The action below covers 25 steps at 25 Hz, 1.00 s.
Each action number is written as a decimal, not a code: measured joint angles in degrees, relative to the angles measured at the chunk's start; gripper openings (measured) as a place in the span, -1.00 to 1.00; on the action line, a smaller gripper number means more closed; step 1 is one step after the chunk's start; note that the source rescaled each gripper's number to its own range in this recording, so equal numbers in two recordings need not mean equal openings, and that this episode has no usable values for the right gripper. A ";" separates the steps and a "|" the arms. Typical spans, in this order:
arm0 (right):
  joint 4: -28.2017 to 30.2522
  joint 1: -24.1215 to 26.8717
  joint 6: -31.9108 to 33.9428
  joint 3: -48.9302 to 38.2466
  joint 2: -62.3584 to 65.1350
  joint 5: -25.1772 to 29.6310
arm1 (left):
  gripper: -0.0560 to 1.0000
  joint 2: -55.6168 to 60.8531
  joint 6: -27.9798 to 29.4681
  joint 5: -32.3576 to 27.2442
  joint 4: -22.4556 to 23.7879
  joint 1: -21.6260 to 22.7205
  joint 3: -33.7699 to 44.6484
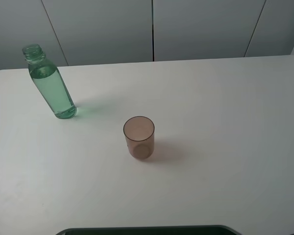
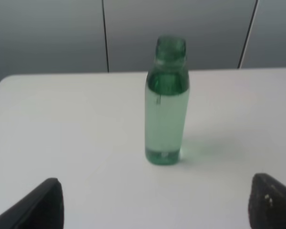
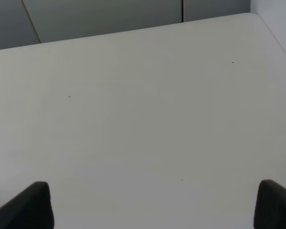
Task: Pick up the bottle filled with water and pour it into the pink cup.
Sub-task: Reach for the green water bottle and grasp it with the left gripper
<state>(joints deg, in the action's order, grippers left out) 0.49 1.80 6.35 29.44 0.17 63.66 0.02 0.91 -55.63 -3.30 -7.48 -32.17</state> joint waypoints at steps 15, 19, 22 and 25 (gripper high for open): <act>0.00 0.00 0.00 0.00 0.00 0.00 | 0.97 -21.28 -2.82 41.48 0.33 0.00 2.12; 0.00 0.00 0.00 0.00 0.00 0.00 | 0.97 -25.37 -2.96 59.06 0.45 0.00 9.14; 0.00 0.00 0.00 0.00 0.00 0.00 | 0.97 -28.72 -2.86 70.26 0.45 0.00 15.22; 0.00 0.00 0.00 0.00 0.00 0.00 | 0.97 -32.57 -2.86 80.39 0.45 0.00 20.34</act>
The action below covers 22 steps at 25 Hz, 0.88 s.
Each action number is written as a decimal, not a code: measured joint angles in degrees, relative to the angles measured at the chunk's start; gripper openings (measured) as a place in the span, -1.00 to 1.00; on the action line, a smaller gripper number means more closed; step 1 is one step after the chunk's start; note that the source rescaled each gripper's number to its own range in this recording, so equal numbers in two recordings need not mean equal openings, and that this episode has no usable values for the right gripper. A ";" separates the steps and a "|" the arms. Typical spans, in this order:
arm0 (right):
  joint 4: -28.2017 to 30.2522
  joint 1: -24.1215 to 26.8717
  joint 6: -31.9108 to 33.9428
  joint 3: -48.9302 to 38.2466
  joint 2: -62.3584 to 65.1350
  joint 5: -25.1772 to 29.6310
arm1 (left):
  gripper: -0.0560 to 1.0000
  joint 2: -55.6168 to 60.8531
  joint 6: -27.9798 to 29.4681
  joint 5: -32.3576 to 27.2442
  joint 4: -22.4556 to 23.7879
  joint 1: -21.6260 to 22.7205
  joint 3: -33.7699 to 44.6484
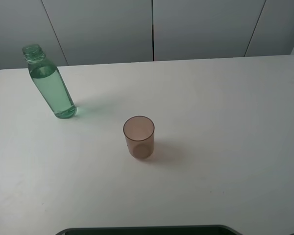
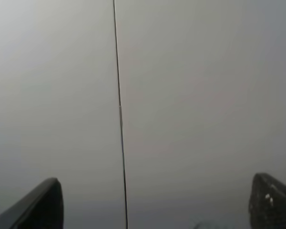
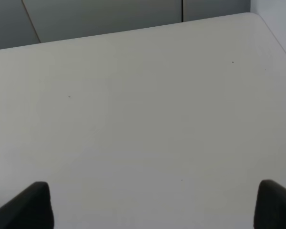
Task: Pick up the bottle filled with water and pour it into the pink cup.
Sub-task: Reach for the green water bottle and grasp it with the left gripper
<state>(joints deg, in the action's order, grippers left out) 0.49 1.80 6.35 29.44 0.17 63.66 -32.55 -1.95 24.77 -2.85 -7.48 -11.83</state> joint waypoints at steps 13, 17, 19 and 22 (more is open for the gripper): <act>0.00 0.00 0.00 0.00 0.00 0.00 | 0.97 -24.35 0.31 22.63 3.71 0.00 8.73; 0.00 0.00 0.00 0.00 0.00 0.00 | 0.97 -30.89 0.31 26.83 5.10 0.00 8.73; 0.00 0.00 0.00 0.00 0.00 0.00 | 0.97 -33.93 0.31 28.59 5.50 0.00 8.73; 0.00 0.00 0.00 0.00 0.00 0.00 | 0.97 -38.03 0.31 32.00 5.89 0.00 8.73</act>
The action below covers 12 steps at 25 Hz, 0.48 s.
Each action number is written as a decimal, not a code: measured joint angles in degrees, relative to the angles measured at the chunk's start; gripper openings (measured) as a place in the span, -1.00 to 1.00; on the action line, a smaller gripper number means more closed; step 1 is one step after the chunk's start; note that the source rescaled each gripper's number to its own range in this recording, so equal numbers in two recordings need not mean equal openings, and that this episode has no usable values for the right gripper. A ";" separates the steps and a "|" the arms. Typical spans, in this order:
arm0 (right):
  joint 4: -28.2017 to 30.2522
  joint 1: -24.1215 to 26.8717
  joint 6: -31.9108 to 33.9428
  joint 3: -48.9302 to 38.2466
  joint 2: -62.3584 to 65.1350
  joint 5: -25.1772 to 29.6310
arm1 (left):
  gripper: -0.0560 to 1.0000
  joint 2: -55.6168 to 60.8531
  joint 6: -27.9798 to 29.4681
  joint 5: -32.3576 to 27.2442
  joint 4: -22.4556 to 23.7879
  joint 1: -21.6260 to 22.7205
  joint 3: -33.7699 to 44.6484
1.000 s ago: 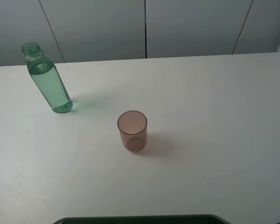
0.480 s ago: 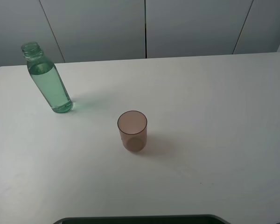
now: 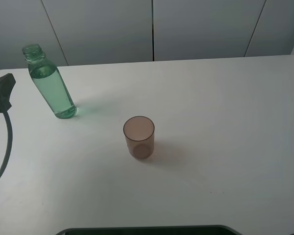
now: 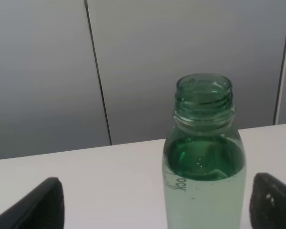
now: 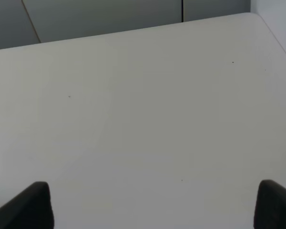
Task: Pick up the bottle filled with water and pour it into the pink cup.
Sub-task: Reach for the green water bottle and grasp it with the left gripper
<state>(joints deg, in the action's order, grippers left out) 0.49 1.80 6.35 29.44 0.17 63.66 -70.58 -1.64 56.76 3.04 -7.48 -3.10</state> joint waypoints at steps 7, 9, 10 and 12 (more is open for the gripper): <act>0.00 0.00 0.00 0.00 0.00 0.00 | 0.97 -10.41 0.00 9.07 0.70 0.00 0.00; 0.00 0.00 0.00 0.00 0.00 0.00 | 0.97 -13.61 0.00 11.40 0.70 0.00 -0.10; 0.00 0.00 0.00 0.00 0.00 0.00 | 0.97 -15.38 0.00 11.90 0.70 0.00 -0.10; 0.00 0.00 0.00 0.00 0.00 0.00 | 0.97 -18.89 0.00 12.04 0.70 0.00 -0.22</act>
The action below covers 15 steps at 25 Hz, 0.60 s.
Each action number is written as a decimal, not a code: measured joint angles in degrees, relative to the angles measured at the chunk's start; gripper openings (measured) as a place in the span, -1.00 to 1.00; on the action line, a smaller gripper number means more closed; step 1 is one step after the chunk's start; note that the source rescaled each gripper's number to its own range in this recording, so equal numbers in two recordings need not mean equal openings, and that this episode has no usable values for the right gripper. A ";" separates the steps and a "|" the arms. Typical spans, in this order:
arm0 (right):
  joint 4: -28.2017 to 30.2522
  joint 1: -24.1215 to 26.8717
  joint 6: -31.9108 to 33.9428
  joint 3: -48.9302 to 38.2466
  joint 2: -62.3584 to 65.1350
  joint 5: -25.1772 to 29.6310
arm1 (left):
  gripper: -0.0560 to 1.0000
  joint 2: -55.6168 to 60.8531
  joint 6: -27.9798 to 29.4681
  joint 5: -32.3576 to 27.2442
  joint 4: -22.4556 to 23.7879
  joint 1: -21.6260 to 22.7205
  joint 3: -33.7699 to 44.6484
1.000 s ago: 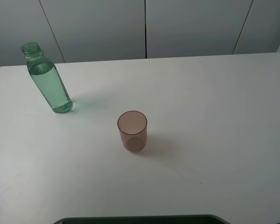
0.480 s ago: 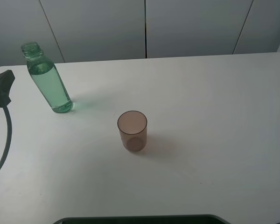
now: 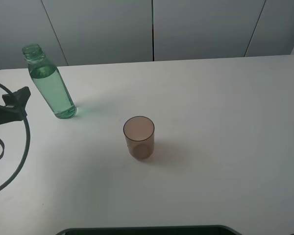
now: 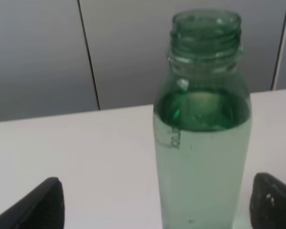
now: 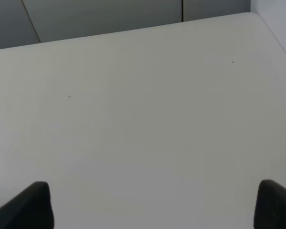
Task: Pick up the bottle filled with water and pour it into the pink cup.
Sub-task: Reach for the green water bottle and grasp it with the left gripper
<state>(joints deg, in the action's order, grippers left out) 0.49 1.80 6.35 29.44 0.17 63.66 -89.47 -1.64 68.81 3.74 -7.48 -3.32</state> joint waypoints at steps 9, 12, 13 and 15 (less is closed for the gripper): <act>0.00 0.00 0.00 0.00 0.00 0.00 | 0.97 -10.43 0.00 0.27 1.28 0.00 -7.07; 0.00 0.00 0.00 0.00 0.00 0.00 | 0.97 -12.93 0.00 0.27 2.95 0.00 -10.08; 0.00 0.00 0.00 0.00 0.00 0.00 | 0.97 -13.85 0.00 0.27 4.05 0.00 -11.12; 0.00 0.00 0.00 0.00 0.00 0.00 | 0.97 -15.64 0.86 0.27 6.29 0.00 -12.90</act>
<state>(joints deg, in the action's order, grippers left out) 0.49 1.80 6.35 29.44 0.17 63.66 -105.11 -0.78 69.08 10.03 -7.48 -16.22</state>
